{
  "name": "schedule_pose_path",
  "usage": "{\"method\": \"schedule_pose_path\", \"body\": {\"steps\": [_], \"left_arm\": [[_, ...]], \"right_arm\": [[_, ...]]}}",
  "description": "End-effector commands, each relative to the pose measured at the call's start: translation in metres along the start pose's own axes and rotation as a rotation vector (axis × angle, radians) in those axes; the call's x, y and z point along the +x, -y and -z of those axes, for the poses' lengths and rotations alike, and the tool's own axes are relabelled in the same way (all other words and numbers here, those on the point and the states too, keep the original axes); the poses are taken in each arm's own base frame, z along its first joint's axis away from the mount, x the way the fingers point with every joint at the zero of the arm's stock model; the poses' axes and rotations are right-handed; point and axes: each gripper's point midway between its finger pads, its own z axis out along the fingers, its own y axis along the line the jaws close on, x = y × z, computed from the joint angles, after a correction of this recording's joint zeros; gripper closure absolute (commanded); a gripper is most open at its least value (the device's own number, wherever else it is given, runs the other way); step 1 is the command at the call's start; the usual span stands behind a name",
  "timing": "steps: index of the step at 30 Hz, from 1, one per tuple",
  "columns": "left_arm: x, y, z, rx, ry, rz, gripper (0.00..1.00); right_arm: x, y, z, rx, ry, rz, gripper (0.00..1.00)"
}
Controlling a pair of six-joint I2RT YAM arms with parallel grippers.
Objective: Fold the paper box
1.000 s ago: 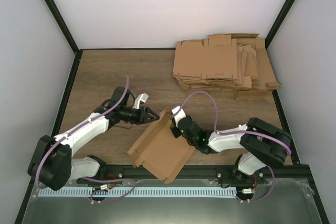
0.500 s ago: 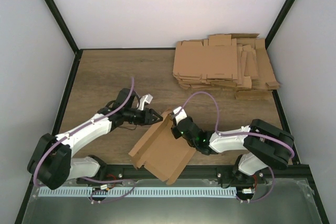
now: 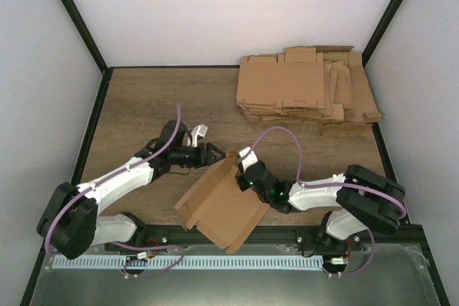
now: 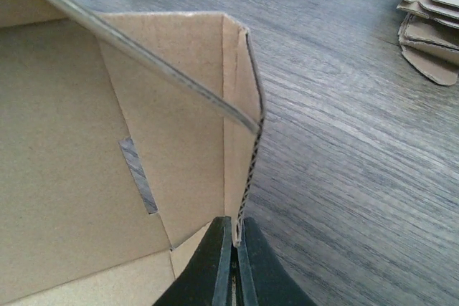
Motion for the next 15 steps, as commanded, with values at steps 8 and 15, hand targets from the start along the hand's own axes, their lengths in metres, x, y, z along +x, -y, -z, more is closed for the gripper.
{"method": "schedule_pose_path", "body": {"steps": [8, 15], "left_arm": [[-0.007, 0.007, -0.01, -0.024, 0.045, 0.007, 0.46], [-0.006, 0.004, -0.017, -0.051, 0.036, 0.011, 0.46]], "right_arm": [[0.003, -0.008, 0.001, -0.027, -0.009, 0.023, 0.99], [0.003, -0.009, 0.002, -0.033, -0.011, 0.025, 0.99]]}}
